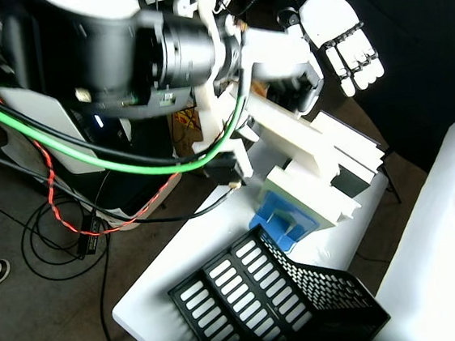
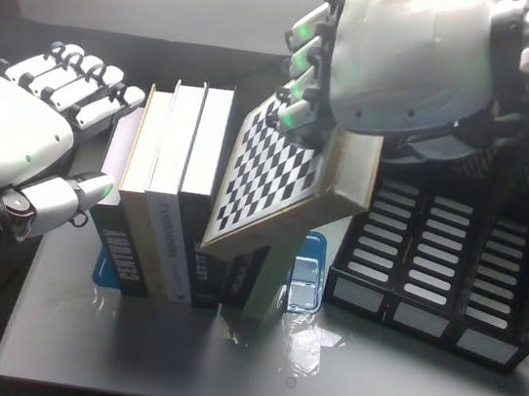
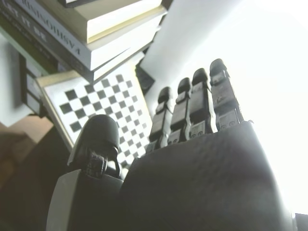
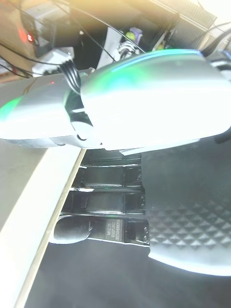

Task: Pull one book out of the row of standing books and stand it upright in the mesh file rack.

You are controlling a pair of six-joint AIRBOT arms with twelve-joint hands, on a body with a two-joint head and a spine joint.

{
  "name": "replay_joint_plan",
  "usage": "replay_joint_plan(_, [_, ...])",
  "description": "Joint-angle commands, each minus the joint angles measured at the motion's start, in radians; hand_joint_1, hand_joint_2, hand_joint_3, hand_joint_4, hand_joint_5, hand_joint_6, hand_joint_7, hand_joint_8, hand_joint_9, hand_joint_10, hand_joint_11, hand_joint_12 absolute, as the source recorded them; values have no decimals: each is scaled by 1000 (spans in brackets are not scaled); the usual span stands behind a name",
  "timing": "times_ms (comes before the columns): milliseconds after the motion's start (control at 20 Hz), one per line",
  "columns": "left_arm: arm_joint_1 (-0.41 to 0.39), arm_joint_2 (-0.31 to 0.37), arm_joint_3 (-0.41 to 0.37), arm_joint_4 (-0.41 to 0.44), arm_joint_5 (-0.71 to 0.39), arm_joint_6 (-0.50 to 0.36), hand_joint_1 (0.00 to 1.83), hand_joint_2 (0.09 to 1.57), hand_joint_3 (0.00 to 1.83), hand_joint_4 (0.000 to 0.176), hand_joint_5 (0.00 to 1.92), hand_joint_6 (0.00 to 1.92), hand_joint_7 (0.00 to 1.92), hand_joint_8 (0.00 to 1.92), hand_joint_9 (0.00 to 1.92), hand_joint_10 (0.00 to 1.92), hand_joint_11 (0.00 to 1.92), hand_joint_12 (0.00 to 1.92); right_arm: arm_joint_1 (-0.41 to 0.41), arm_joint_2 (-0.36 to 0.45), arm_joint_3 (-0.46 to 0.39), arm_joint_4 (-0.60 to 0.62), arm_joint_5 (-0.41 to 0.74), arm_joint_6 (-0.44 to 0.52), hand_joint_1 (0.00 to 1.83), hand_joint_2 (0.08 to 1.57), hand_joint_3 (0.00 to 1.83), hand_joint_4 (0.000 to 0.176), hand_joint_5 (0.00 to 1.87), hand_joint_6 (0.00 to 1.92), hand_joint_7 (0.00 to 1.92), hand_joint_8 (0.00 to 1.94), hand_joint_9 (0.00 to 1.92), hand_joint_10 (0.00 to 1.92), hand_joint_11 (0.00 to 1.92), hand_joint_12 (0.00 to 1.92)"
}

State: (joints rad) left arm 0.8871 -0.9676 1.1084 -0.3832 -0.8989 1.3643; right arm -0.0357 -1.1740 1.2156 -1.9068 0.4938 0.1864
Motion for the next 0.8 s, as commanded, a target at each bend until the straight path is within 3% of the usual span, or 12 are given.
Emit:
replay_joint_plan(0, [-6, 14, 0, 2, -125, 3, 39, 1571, 13, 29, 31, 6, 0, 0, 0, 0, 0, 0, 21, 16, -3, 3, -20, 12, 1348, 1204, 0, 0, 772, 1262, 864, 1231, 700, 1524, 483, 1913])
replay_joint_plan(100, [-6, 14, 0, 1, -125, 3, 9, 1571, 11, 37, 17, 0, 0, 0, 0, 0, 0, 0, 43, 40, -18, -54, -19, 67, 1356, 1184, 0, 0, 798, 1181, 894, 1183, 757, 1487, 546, 1895])
replay_joint_plan(150, [-6, 14, 0, -2, -124, 3, 37, 1571, 14, 27, 27, 3, 0, 0, 0, 0, 0, 0, 61, 55, -28, -109, -17, 111, 1362, 1173, 0, 0, 805, 1116, 920, 1161, 789, 1474, 645, 1843])
replay_joint_plan(200, [-6, 14, 0, -4, -124, 3, 42, 1567, 13, 29, 36, 7, 0, 0, 0, 0, 0, 0, 77, 66, -34, -156, -11, 153, 1264, 1165, 0, 0, 837, 1067, 961, 1238, 898, 1488, 735, 1877])
replay_joint_plan(250, [-6, 15, -1, -4, -124, 3, 43, 1566, 11, 27, 37, 7, 0, 0, 0, 0, 0, 0, 93, 79, -41, -202, -2, 203, 1260, 1143, 0, 0, 897, 973, 1014, 1186, 963, 1445, 782, 1853])
replay_joint_plan(300, [-6, 15, -1, -5, -124, 3, 8, 1563, 8, 33, 28, 3, 0, 0, 0, 0, 0, 0, 107, 87, -45, -227, 4, 231, 1251, 1144, 0, 0, 892, 987, 1013, 1179, 935, 1402, 746, 1840])
replay_joint_plan(400, [-6, 15, -1, -7, -124, 3, 23, 1562, 2, 28, 39, 5, 0, 0, 0, 0, 0, 0, 156, 114, -58, -298, 19, 302, 1210, 1189, 5, 0, 798, 1150, 903, 1329, 789, 1447, 558, 1913])
replay_joint_plan(550, [-7, 14, -1, -7, -123, 3, 63, 1557, 0, 16, 57, 9, 0, 0, 0, 0, 0, 0, 213, 158, -83, -382, 33, 385, 1190, 1202, 3, 0, 795, 1194, 861, 1351, 779, 1408, 615, 1809])
replay_joint_plan(600, [-8, 14, -1, -7, -123, 3, 98, 1550, 0, 16, 57, 6, 0, 0, 0, 0, 0, 0, 239, 183, -101, -425, 34, 418, 1323, 1187, 2, 0, 793, 1174, 864, 1280, 774, 1456, 640, 1827])
replay_joint_plan(750, [-9, 14, -1, -12, -123, 3, 190, 1537, 0, 19, 57, 2, 0, 0, 0, 0, 0, 0, 263, 212, -120, -467, 34, 454, 1359, 1182, 0, 0, 784, 1119, 842, 1280, 831, 1452, 764, 1770])
